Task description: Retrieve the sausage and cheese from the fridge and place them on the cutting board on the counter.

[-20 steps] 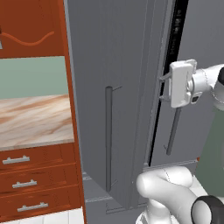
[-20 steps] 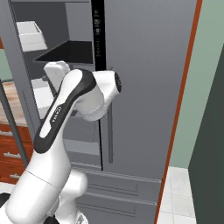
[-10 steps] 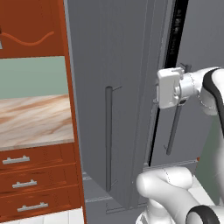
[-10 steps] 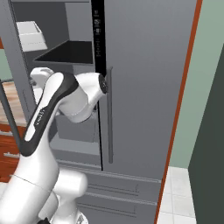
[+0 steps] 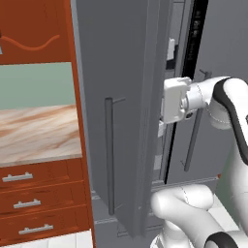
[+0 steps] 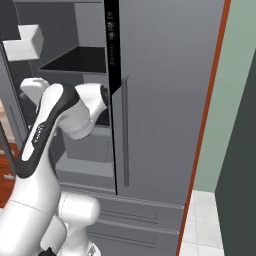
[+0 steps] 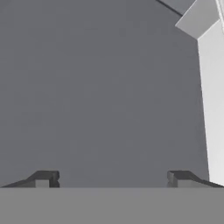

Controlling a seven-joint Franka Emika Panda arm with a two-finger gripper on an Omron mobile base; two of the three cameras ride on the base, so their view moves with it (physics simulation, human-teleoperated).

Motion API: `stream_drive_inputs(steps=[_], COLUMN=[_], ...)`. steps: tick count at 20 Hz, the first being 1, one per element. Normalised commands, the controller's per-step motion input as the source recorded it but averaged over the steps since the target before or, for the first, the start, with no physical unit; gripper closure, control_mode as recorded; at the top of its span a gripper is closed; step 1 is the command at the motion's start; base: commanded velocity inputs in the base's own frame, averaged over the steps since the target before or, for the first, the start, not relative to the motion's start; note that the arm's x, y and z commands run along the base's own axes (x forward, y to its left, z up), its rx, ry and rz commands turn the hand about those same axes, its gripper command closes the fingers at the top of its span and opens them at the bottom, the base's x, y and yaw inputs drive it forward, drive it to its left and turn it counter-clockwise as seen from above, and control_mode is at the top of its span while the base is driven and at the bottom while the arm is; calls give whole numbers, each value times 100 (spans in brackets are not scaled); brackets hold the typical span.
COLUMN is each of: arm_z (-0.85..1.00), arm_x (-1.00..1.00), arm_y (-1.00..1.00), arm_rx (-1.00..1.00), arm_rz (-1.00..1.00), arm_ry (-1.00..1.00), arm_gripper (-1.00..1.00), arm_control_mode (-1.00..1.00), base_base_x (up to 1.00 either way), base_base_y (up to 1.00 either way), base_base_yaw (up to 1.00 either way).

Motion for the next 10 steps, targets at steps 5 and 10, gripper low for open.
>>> stream_drive_inputs(steps=[5,10], arm_z=[-3,-18], arm_x=[-14,-13], arm_y=[64,75], arm_rx=[0,-4], arm_rz=[17,10], arm_ry=[2,-2], arm_gripper=[-100,-100], arm_control_mode=[-100,-100], base_base_x=[0,0], base_base_y=[0,0], base_base_yaw=[0,0])
